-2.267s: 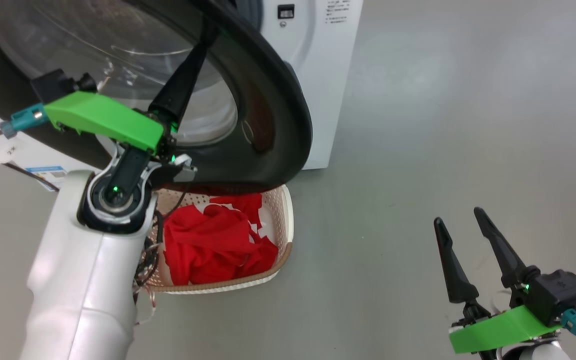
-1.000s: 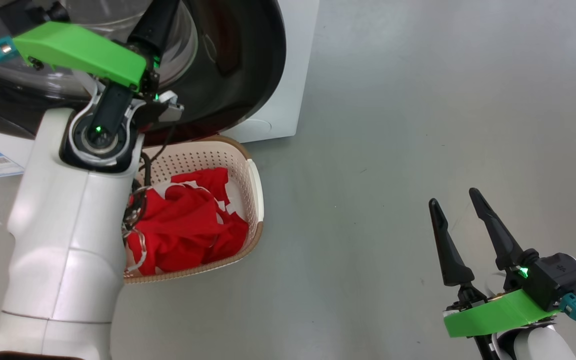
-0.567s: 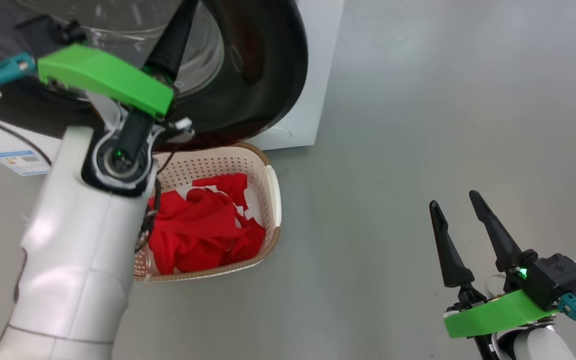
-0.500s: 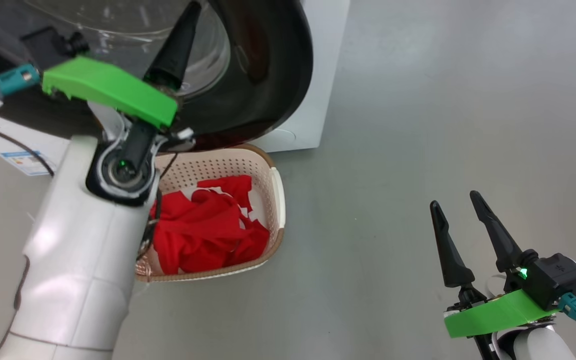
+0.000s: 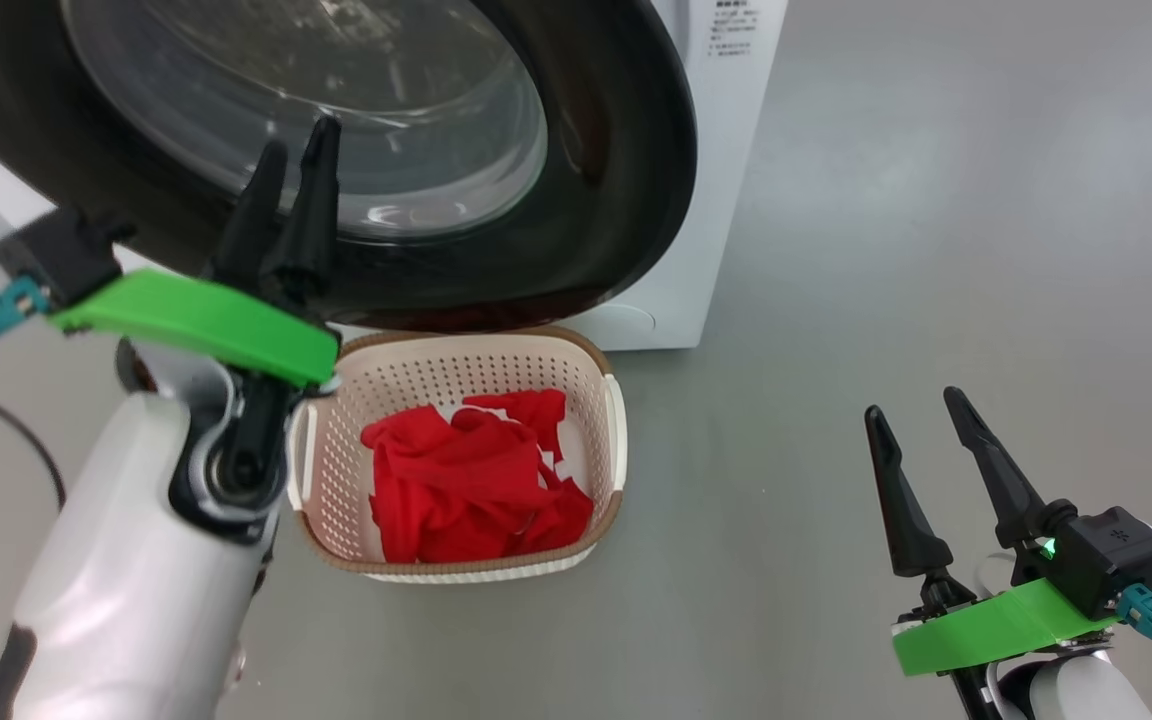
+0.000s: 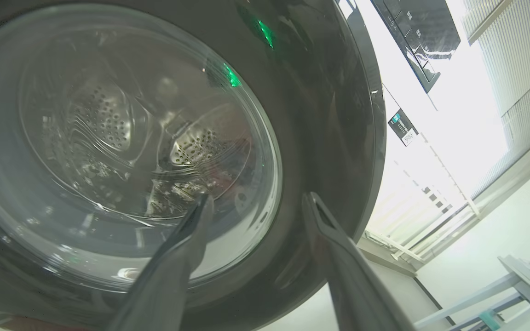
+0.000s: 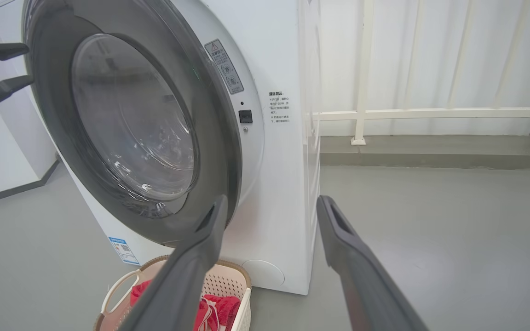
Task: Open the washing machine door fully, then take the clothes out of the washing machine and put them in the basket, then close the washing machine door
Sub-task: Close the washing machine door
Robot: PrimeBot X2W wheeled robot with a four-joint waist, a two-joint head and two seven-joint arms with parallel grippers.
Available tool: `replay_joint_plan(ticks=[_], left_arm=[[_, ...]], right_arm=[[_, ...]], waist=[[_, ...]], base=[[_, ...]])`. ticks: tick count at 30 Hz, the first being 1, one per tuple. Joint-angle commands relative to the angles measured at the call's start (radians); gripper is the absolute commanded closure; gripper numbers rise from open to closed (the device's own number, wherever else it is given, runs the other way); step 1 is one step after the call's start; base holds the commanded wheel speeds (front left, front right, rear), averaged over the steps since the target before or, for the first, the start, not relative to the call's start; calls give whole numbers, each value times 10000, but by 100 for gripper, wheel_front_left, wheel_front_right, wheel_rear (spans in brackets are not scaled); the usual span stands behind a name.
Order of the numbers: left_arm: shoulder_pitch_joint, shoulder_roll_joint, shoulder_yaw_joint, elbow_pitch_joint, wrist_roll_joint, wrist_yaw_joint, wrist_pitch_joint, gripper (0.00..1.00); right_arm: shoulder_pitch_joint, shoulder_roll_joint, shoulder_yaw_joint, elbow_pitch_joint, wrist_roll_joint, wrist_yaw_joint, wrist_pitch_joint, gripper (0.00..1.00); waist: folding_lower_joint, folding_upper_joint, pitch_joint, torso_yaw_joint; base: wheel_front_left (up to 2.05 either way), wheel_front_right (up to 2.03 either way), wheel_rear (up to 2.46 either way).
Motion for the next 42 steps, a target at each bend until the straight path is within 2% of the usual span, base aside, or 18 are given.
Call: replay_joint_plan(ticks=[1,7,15,25,42], left_arm=[[180,482,174,-428,343,150,-297,0],[1176,1191,-209,-1321,2151,1054,-1145,0],[2725,1675,-285,-2909,3998,1928,-1377,0],[4414,1757,280,-3902,5025,2183,-1391,0],[6899,1146,1135,-5320,6961,2298,-1393,0]], right_arm=[[-230,-102,151,-211,-37,63,-62,0],[-116,-102,90,-204,-82,63,-62,0],[76,-102,-58,-234,-223,63,-62,0],[449,-102,-157,-321,-488,63,-63,0],[1213,-102,-334,-709,-702,63,-63,0]], waist=[[0,0,-273,190],[0,0,-570,245],[0,0,-957,244],[0,0,-1435,151],[0,0,-2023,174]], base=[[0,0,0],[0,0,0],[0,0,0],[0,0,0],[0,0,0]])
